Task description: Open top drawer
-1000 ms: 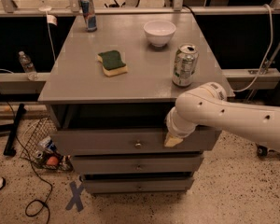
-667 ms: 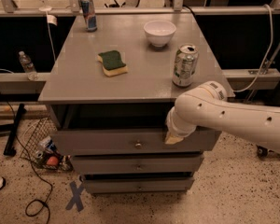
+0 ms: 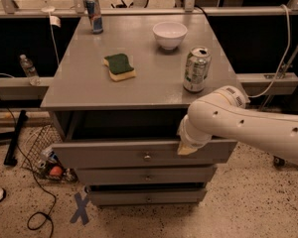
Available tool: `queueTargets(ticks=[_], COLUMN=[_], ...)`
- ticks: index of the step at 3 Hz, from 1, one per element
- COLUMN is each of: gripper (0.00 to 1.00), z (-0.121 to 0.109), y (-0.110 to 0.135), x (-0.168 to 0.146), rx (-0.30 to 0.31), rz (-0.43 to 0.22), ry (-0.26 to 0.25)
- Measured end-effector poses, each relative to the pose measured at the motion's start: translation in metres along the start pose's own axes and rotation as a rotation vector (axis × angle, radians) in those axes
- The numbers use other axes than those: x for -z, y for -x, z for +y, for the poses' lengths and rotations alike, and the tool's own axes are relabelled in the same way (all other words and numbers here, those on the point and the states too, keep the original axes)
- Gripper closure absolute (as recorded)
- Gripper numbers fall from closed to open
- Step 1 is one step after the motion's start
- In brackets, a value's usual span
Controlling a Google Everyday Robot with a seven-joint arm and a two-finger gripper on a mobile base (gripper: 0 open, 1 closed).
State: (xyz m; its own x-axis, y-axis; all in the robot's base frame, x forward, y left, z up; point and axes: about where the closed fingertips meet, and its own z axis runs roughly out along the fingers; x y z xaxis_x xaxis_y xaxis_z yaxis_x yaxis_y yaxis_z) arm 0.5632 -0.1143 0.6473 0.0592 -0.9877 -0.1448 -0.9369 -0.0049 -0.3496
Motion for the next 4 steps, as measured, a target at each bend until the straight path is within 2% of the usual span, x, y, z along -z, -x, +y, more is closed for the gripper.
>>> queueTargets(ticks=[1,4], gripper=[1.00,1.00], z=[0.0304,0.0319], y=[-0.0113,-0.0110], x=[-0.0032,-0.0014], rx=[-0.079,-0.086], rz=[-0.031,-0.033], ry=[0.031,0.034])
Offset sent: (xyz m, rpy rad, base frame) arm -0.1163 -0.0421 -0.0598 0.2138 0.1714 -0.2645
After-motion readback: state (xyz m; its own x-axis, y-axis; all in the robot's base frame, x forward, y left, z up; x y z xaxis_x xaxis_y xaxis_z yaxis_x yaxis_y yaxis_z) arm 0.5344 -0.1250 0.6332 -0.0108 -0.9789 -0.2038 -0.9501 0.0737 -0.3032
